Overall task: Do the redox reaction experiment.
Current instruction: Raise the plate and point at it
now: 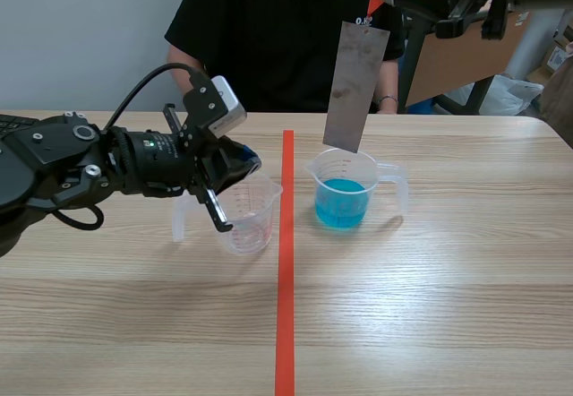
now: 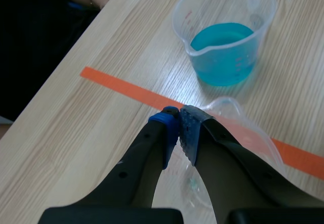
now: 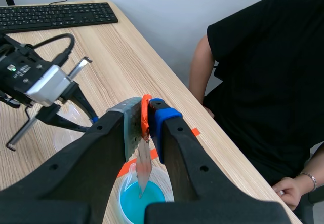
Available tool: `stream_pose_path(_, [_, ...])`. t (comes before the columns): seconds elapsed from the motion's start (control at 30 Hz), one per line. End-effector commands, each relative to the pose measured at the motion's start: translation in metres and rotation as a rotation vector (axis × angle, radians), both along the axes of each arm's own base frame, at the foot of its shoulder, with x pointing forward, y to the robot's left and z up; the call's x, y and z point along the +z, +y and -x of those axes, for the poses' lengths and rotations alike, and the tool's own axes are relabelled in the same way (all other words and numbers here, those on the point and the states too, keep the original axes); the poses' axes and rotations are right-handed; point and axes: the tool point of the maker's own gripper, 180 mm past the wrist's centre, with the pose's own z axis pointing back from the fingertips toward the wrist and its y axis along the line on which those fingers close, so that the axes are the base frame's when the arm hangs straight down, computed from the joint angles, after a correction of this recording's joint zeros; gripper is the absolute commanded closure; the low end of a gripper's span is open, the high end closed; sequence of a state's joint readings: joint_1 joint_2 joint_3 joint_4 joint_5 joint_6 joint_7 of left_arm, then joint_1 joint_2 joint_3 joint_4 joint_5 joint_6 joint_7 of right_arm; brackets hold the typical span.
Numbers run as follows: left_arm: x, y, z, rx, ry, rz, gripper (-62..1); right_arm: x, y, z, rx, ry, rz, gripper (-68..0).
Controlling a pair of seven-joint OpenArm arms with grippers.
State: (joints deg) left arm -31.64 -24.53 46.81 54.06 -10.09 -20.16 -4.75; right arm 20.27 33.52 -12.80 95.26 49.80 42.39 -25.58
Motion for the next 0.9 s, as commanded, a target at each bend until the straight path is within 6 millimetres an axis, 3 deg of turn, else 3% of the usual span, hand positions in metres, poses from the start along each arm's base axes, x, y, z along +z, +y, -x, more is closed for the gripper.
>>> stream_pose_path(0.0, [0.02, -0.013, -0.006, -0.028, -0.044, 0.041, -4.0, 0.018, -0.002, 0.0, 0.007, -0.049, -0.016, -1.6])
stream_pose_path(0.37, [0.026, -0.041, -0.019, -0.063, -0.076, 0.073, -4.0, 0.018, -0.002, 0.0, 0.007, -0.049, -0.016, -1.6])
stream_pose_path(0.87, [0.036, -0.063, -0.011, -0.113, -0.097, 0.148, -4.0, 0.016, -0.002, 0.0, 0.005, -0.044, -0.009, -1.6])
